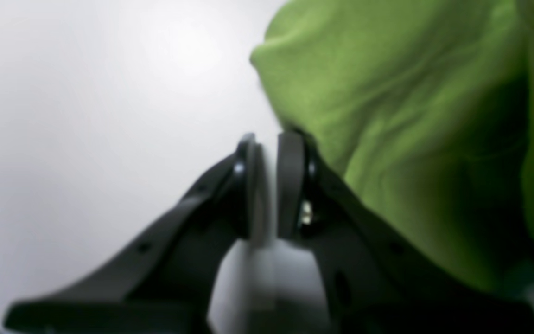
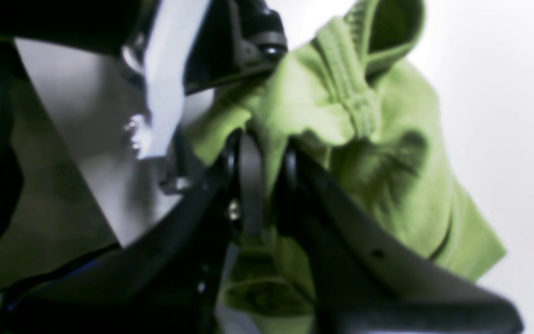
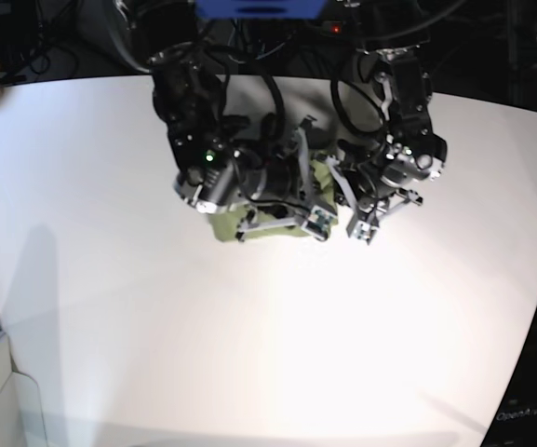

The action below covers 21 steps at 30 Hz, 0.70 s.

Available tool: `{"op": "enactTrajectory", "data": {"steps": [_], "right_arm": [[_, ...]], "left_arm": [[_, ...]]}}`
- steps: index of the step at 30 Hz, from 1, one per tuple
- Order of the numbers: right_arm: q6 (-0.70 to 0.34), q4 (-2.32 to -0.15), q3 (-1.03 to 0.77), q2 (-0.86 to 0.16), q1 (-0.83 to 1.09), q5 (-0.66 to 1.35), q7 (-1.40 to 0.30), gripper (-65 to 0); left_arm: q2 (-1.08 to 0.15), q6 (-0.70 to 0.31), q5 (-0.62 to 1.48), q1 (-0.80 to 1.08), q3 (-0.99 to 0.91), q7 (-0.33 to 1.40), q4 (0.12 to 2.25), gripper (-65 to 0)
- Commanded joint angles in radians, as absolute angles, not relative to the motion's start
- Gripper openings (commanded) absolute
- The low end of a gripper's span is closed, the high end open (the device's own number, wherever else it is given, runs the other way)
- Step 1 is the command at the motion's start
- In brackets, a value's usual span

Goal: Fold the T-shirt properly
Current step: 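Press the folded bundle with both grippers and release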

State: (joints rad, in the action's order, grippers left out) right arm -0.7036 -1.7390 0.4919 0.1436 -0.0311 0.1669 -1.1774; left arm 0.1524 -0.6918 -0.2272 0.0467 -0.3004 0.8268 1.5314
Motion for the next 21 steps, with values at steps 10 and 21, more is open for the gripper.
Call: {"op": "enactTrajectory", "data": {"steps": [10, 21], "right_arm": [[-0.698, -1.742, 0.542, 0.157, -0.065, 0.193, -1.155, -25.2], [-0.698, -1.839, 0.536, 0.062, -0.071, 0.191, -1.130, -27.7]], "left_arm": [[0.157, -0.698, -0.234, 0.045, -0.297, 0.849, 1.532, -57.2], [0.113, -0.698, -0.232, 0.048, -0.308, 0.855, 1.535, -57.2]]}}
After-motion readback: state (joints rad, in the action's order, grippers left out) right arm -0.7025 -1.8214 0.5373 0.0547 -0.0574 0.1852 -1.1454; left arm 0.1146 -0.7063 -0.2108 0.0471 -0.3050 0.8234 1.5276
